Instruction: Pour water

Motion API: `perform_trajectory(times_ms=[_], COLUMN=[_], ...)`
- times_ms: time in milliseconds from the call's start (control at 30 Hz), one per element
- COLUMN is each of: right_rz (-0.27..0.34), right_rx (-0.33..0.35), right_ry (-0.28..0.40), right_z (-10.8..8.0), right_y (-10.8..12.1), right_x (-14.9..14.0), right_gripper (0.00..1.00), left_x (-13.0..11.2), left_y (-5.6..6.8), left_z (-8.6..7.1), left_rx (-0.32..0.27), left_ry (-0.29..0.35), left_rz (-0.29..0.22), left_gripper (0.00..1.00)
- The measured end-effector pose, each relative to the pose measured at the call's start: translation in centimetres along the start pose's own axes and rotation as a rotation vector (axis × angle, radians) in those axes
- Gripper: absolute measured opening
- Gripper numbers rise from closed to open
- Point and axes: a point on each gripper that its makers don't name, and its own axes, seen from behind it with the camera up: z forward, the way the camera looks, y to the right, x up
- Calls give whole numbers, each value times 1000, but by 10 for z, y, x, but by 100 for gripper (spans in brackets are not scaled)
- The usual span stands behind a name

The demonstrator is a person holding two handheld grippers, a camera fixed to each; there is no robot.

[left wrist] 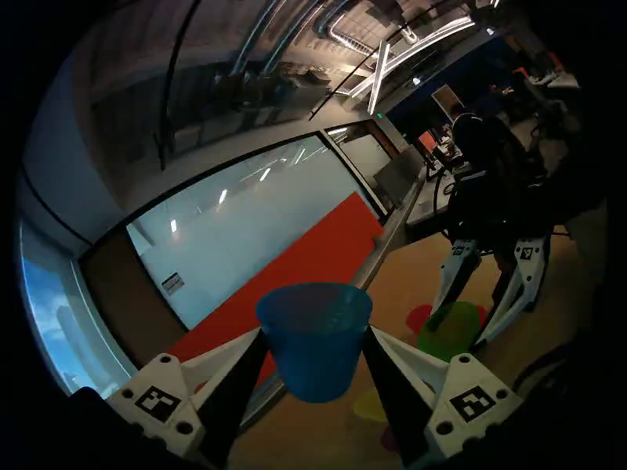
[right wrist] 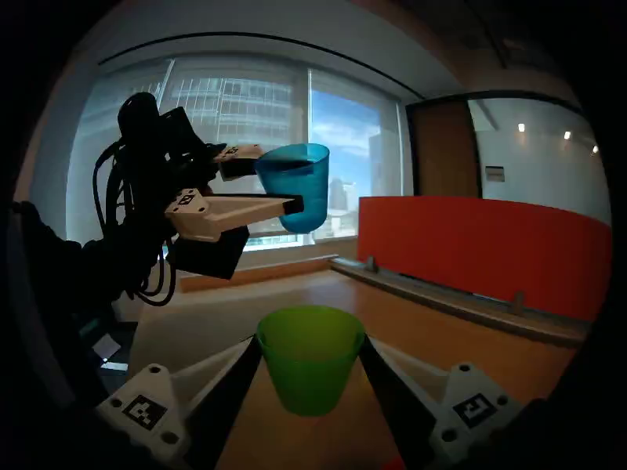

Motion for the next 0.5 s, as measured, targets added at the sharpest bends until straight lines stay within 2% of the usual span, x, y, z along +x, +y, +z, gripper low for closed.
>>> perform_trajectory(times_ms=[500], right_rz=[-6], right_rx=[28], right_ry=[-1], right_z=[4], right_y=[-10], right_x=[-1], right_gripper=[91], left_x=[10], left_y=[3], left_z=[1], left_rx=[15], left_ry=[-3], left_rz=[136], left_gripper=[82])
